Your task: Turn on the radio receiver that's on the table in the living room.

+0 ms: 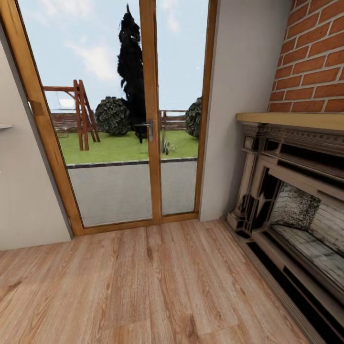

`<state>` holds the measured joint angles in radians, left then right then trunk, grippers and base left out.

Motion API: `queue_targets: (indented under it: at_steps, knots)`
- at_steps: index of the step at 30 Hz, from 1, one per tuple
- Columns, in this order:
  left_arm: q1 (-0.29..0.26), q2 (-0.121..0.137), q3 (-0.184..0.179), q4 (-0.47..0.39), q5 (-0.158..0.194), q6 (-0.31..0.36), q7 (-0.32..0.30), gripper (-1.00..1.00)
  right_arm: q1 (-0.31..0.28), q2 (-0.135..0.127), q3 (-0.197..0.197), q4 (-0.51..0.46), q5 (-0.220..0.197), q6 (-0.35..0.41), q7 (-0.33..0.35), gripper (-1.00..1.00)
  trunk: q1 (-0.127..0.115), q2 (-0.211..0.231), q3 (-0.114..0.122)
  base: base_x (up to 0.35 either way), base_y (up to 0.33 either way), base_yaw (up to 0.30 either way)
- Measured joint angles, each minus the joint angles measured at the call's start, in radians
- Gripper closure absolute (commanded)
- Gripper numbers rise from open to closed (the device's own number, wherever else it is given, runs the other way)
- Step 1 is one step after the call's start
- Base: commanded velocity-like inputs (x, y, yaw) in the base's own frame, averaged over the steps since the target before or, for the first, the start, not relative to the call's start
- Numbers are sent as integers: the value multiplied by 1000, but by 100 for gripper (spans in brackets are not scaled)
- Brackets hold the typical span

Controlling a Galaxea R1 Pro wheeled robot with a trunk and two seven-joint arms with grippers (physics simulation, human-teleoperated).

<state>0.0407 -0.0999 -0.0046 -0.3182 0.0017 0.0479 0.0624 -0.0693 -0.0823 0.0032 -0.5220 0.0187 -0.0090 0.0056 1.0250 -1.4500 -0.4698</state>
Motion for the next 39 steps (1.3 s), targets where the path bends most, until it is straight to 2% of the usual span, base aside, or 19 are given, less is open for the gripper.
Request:
queue_targets:
  at_steps: [4, 7, 9, 13, 16, 20, 24, 39]
  knots:
    - [-1, -2, 1, -139, 0, 61, 44, -100, -57, -17, 0, -30, 12, 10, 0, -100, 0, 0, 0, 0, 0, 0]
    - [-1, -4, 1, -217, 2, 71, 55, -100, -129, -48, -2, -35, 21, 120, 4, -100, 0, 0, 0, 0, 0, 0]
    - [-1, -1, 1, -254, 2, 75, 58, -100, -162, -57, -3, -39, 26, 175, 4, -100, 0, 0, 0, 0, 0, 0]
    - [-1, 8, 19, -323, 0, 84, 66, -100, -193, -62, -1, -42, 30, 204, 5, -100, 0, 0, 0, 0, 0, 0]
    - [-1, 15, 74, -333, 1, 76, 70, -100, -198, -62, 2, -42, 30, 162, 5, -100, 0, 0, 0, 0, 0, 0]
    - [-1, 17, 110, -335, 1, 48, 71, -100, -199, -62, 5, -40, 30, 99, 2, -100, 0, 0, 0, 0, 0, 83]
    - [-1, 18, 118, -334, 0, 24, 72, -100, -199, -62, 6, -38, 30, 87, -2, -100, 0, 0, 0, 0, 0, 258]
    - [-1, 26, 124, -332, 0, 0, 73, -100, -199, -62, 8, -35, 24, 80, -6, -100, 0, 0, 0, 0, 0, 298]
